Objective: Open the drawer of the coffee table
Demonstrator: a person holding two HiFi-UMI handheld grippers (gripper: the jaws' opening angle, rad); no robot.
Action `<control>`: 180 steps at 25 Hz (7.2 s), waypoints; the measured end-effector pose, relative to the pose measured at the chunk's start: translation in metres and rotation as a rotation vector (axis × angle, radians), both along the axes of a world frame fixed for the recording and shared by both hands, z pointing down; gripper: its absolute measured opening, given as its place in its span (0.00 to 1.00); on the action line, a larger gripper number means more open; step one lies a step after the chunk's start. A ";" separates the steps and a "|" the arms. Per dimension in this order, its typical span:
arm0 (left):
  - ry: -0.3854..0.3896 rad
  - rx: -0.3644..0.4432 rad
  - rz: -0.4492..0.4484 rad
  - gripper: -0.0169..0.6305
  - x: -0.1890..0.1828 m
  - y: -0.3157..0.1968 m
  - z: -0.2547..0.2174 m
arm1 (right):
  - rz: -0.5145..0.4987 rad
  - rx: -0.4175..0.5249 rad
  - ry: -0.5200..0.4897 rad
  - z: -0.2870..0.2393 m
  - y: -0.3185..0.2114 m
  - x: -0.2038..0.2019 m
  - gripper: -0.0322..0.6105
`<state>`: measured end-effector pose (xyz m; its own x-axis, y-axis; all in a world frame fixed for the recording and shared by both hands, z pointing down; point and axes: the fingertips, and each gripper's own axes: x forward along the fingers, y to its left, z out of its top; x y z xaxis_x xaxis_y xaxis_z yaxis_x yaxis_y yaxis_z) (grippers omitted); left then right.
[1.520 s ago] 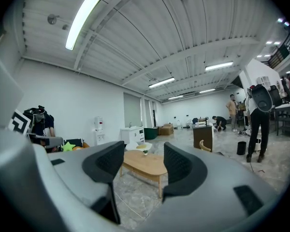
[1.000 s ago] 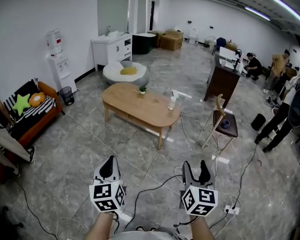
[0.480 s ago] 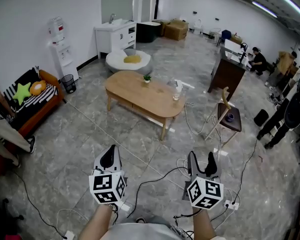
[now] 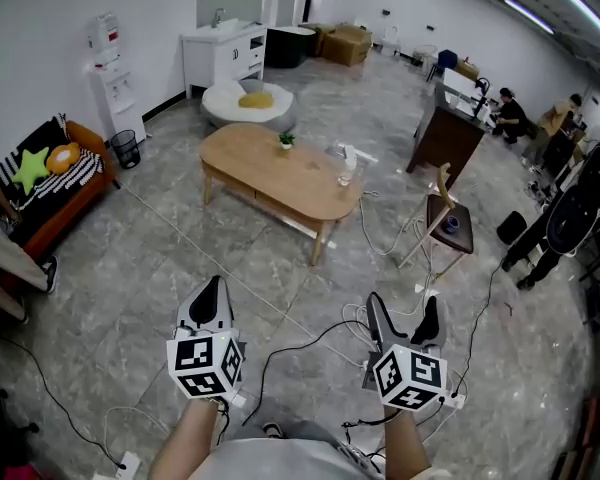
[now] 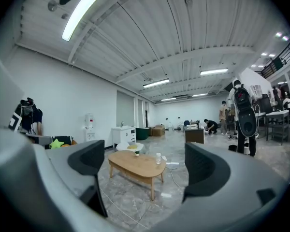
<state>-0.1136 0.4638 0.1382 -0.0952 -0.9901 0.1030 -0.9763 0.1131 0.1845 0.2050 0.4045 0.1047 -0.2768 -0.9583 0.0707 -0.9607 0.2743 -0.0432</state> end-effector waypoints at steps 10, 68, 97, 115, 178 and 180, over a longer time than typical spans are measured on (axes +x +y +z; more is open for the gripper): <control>0.032 -0.009 0.007 0.01 -0.006 -0.006 0.010 | 0.024 0.042 0.014 -0.009 -0.001 -0.001 0.96; -0.055 -0.106 0.166 0.01 -0.191 -0.594 0.029 | 0.176 -0.040 -0.072 0.030 -0.549 -0.158 0.96; -0.068 -0.185 0.361 0.01 -0.195 -0.710 0.073 | 0.316 -0.126 -0.074 0.074 -0.604 -0.182 0.96; -0.100 -0.508 0.408 0.01 -0.112 -0.680 0.323 | 0.195 -0.445 -0.069 0.361 -0.571 -0.141 0.96; -0.073 -0.727 0.286 0.01 -0.068 -0.642 0.521 | -0.475 -0.525 0.161 0.668 -0.633 -0.171 0.30; -0.068 -0.730 0.285 0.01 -0.067 -0.641 0.523 | -0.501 -0.520 0.195 0.668 -0.633 -0.171 0.28</control>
